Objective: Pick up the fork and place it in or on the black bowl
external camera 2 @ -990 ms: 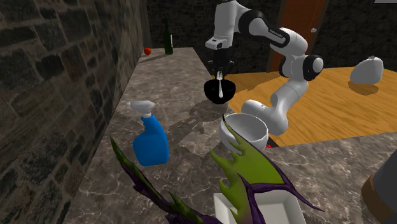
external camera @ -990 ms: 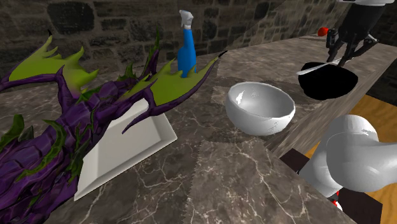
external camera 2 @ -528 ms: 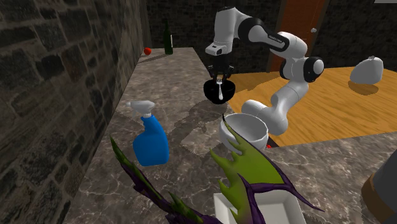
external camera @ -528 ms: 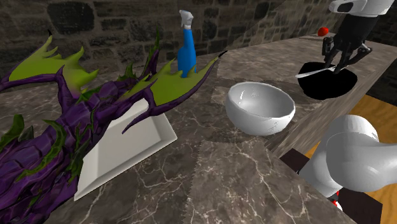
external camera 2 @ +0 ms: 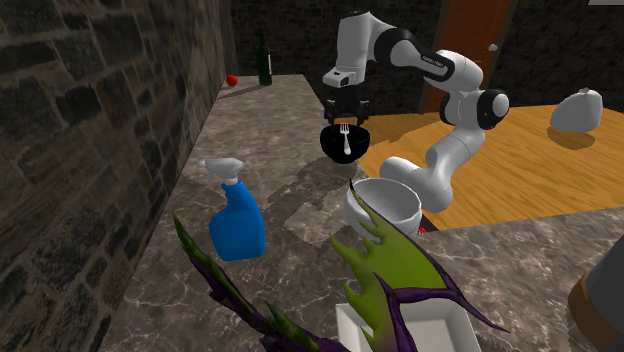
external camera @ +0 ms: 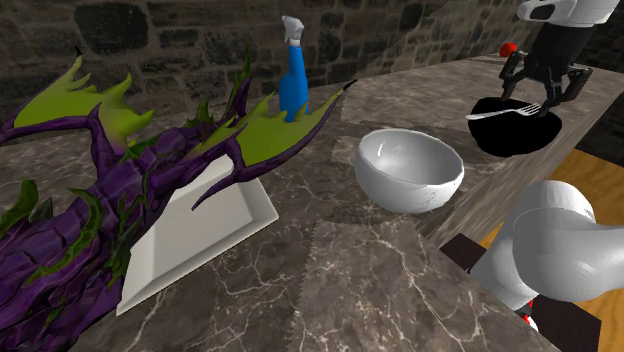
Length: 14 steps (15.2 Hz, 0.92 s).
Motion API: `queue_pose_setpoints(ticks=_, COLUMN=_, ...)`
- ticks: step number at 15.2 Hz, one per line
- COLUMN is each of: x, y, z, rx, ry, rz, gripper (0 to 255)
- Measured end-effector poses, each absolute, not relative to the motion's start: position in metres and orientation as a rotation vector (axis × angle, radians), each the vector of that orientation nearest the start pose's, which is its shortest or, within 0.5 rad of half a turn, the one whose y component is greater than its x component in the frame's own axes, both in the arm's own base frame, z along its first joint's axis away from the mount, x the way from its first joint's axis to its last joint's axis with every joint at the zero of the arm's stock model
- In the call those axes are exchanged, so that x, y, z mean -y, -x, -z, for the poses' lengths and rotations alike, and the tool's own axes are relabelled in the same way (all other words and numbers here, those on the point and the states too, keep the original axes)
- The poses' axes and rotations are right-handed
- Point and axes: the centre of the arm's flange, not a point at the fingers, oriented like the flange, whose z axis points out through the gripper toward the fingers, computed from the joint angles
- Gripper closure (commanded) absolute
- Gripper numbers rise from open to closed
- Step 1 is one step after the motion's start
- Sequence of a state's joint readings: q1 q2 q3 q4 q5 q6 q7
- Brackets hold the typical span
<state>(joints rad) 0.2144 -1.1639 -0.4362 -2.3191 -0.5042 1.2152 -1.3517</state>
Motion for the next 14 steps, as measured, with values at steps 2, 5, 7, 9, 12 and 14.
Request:
queue_pose_setpoints(ticks=2, x=0.185, y=-0.167, z=-0.621, rx=1.805, ry=2.63, rz=-0.089, gripper=0)
queue_pose_setpoints(ticks=5, x=0.183, y=-0.166, z=-0.634, rx=1.805, ry=2.63, rz=-0.089, gripper=0)
queue_pose_setpoints(ticks=7, x=0.18, y=-0.167, z=-0.657, rx=1.805, ry=2.631, rz=-0.089, gripper=0)
queue_pose_setpoints(ticks=9, x=0.18, y=-0.168, z=-0.667, rx=1.805, ry=2.63, rz=-0.089, gripper=0)
queue_pose_setpoints(ticks=12, x=0.181, y=-0.168, z=-0.67, rx=1.805, ry=2.63, rz=-0.089, gripper=0)
queue_pose_setpoints(ticks=14, x=0.181, y=-0.168, z=-0.671, rx=1.805, ry=2.63, rz=-0.089, gripper=0)
